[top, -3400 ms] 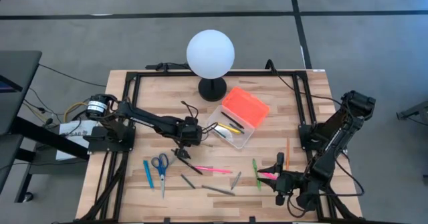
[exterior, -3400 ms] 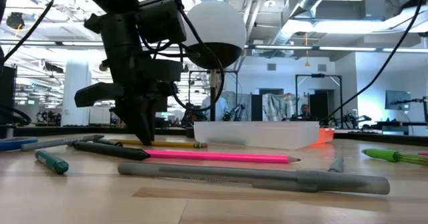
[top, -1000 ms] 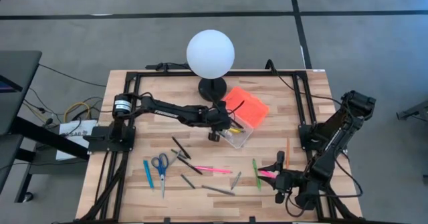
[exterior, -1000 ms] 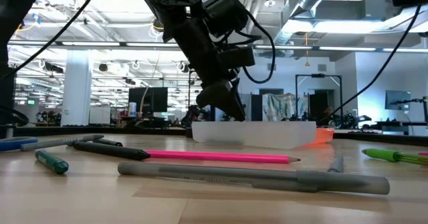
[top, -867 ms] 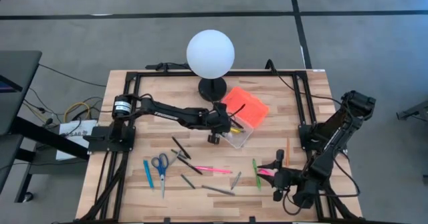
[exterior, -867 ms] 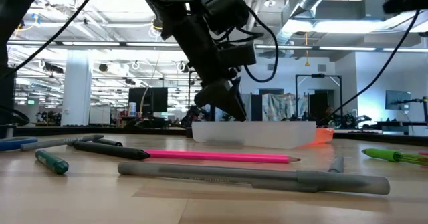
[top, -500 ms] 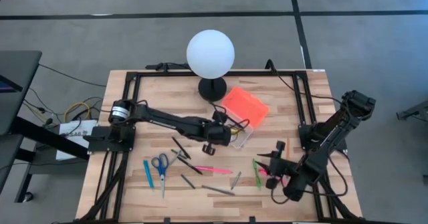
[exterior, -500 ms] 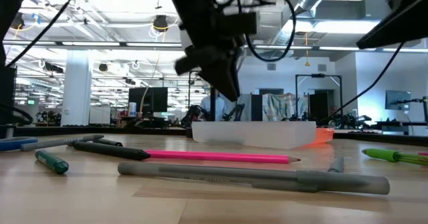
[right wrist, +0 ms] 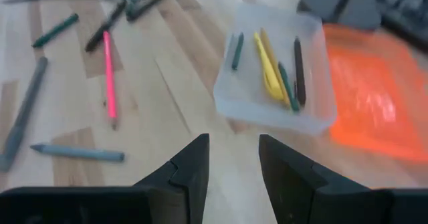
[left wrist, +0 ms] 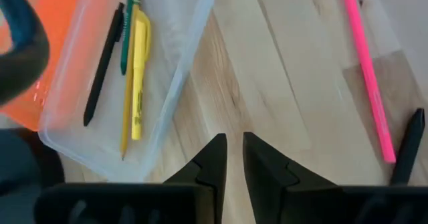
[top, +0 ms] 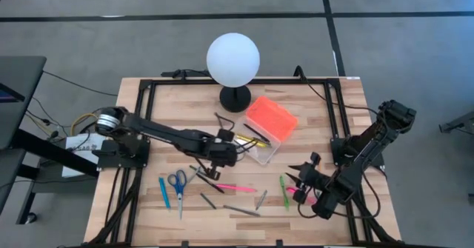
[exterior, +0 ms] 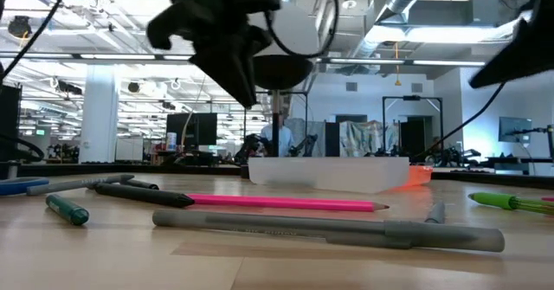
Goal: Pick & place school supplies into a supply box
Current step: Put the orange pencil into the orange supply box
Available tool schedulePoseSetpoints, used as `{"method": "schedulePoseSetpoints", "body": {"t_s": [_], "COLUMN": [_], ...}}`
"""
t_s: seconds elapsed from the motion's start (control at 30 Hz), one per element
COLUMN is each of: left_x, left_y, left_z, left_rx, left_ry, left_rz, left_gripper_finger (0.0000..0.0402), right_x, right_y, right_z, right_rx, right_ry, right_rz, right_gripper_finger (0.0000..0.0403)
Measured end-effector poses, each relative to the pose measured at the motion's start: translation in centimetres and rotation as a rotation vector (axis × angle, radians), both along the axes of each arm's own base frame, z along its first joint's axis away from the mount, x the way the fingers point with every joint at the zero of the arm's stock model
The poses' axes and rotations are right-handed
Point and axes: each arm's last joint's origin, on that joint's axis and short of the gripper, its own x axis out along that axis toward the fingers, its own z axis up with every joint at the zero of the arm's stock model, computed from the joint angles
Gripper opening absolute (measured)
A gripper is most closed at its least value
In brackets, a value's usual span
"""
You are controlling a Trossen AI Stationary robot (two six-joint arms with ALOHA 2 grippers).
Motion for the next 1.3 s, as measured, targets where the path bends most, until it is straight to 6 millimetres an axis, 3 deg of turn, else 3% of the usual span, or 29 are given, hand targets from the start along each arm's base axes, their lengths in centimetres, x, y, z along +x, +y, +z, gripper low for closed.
{"method": "schedulePoseSetpoints", "body": {"t_s": [0.33, 0.63, 0.9, 1.3], "left_x": [-7.6, -12.0, -13.5, -13.6], "left_y": [-0.7, -1.7, -1.6, -1.6], "left_z": [-2.9, -7.0, -8.5, -8.7], "left_rx": [-0.083, -0.114, -0.112, -0.097], "left_ry": [-0.338, -0.634, -0.659, -0.636], "left_rz": [0.097, 0.105, 0.145, 0.117], "left_gripper_finger": [0.0034, 0.0034, 0.0034, 0.0034], "right_x": [-1.7, -2.2, -2.9, -3.1], "right_y": [0.0, -1.2, -2.5, -2.4], "right_z": [-0.3, -0.7, -1.0, -1.8], "right_rx": [0.121, 0.294, 0.457, 0.509], "right_ry": [-0.007, 0.116, 0.308, 0.398], "right_rz": [-0.109, -0.347, -0.699, -0.885], "right_gripper_finger": [0.0124, 0.0124, 0.0124, 0.0124]}}
